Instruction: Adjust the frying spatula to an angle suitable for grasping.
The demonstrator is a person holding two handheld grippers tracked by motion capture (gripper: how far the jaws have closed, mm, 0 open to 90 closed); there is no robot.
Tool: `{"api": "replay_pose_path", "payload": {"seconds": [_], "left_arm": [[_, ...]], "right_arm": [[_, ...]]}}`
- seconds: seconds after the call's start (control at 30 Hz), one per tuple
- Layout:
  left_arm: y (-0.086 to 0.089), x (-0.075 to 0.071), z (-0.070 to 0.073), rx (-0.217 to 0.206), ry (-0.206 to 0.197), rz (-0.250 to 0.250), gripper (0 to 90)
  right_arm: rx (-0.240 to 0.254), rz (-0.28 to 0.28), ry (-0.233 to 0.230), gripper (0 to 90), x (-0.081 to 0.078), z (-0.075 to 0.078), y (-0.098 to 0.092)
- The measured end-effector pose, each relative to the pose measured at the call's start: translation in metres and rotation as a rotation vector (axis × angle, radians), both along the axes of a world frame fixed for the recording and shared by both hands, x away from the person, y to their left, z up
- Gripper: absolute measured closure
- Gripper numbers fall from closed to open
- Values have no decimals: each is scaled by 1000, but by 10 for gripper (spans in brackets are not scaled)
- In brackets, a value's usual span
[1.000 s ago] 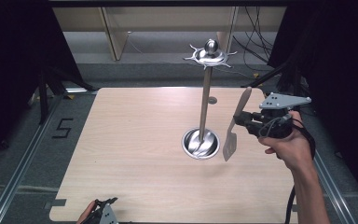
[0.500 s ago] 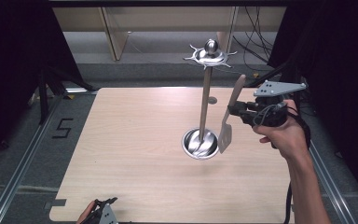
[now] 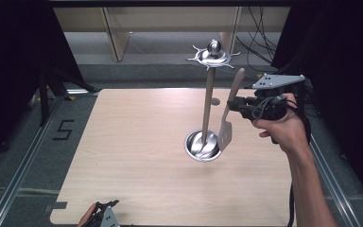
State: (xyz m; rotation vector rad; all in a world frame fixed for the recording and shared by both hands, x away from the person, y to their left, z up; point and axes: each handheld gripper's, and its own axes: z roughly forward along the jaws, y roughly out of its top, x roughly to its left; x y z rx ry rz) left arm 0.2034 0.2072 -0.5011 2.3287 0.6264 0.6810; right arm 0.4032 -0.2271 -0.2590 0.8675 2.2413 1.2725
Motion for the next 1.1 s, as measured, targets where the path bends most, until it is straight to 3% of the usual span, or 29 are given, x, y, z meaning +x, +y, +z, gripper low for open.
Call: {"api": "replay_pose_path", "payload": {"seconds": [0.1,0.13,0.2,0.23,0.37,0.4,0.6,0.63,0.67,0.87,0.9,1.0,1.1], "left_arm": [[0,0,1,0,10,-8,151],[0,0,0,-12,-8,9,151],[0,0,0,-13,-8,9,151],[0,0,0,-12,-8,7,151],[0,0,0,-11,-6,7,151],[0,0,1,-2,5,-7,151],[0,0,-1,-17,-5,8,151],[0,0,0,-15,-7,8,151],[0,0,0,-16,-8,9,151],[-1,0,-1,-20,-11,11,150],[0,0,-1,-18,-11,11,150],[-1,0,0,-20,-12,12,151],[0,0,0,-19,-13,12,151]], "right_arm": [[-3,6,15,751,2,1,1],[-15,8,23,751,3,3,2],[-13,0,34,751,3,4,3],[-7,-2,7,751,5,3,4],[-25,3,33,751,4,6,4],[-43,2,19,751,6,7,5],[-43,-10,15,751,9,7,9],[-52,-8,40,751,9,8,9],[-62,-4,33,751,10,9,9],[-62,-4,49,751,14,8,11],[-63,-12,27,750,15,7,11],[-51,-21,43,750,15,7,13],[-59,-12,30,749,16,7,13]]}}
